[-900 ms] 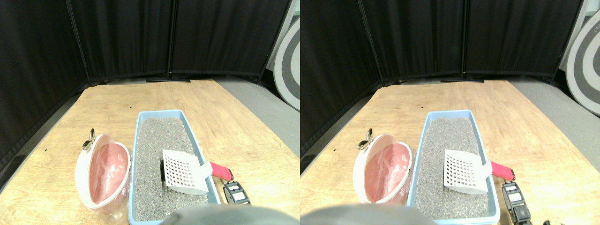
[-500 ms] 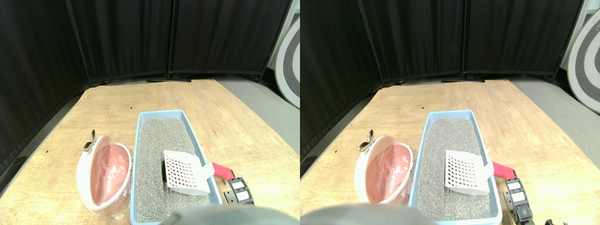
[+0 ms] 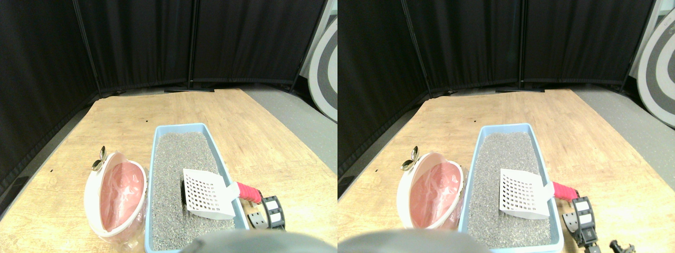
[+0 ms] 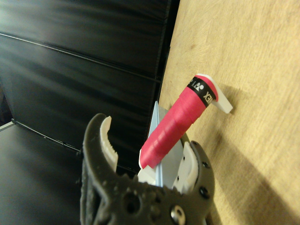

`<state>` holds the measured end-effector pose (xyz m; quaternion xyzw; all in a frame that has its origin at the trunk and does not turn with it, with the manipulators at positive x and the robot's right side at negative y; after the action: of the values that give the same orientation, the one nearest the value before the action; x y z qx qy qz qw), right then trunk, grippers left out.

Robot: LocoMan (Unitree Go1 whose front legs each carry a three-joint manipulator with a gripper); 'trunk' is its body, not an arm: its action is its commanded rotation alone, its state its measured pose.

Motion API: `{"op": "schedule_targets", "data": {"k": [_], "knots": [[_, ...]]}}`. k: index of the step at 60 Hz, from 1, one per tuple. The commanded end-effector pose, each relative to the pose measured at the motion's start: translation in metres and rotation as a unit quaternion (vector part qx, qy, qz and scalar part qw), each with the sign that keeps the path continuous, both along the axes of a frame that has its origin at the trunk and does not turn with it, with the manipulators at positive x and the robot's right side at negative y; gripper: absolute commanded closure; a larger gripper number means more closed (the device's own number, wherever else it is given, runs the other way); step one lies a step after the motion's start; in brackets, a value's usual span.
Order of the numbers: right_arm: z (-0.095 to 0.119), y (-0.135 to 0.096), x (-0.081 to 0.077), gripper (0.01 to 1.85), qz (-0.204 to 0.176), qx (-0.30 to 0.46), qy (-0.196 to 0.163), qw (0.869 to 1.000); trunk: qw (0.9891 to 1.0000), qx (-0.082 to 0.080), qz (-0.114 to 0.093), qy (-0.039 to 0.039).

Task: Scoop (unimanual)

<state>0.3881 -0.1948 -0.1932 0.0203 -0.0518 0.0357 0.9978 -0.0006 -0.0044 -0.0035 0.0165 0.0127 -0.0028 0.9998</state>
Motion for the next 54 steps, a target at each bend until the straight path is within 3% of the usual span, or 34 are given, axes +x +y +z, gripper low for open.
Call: {"op": "schedule_targets", "data": {"k": [1, 34, 54], "knots": [[0.007, 0.0, 0.001, 1.08, -0.003, -0.003, -0.018, 1.0, 0.9999, -0.011, -0.001, -0.0016], [0.008, -0.002, 0.019, 0.99, -0.008, 0.022, 0.0, 1.0, 0.9998, -0.02, 0.004, -0.0027], [-0.005, -0.002, 0.033, 1.02, -0.012, 0.047, 0.011, 0.999, 0.9997, -0.024, 0.007, -0.0001]]}}
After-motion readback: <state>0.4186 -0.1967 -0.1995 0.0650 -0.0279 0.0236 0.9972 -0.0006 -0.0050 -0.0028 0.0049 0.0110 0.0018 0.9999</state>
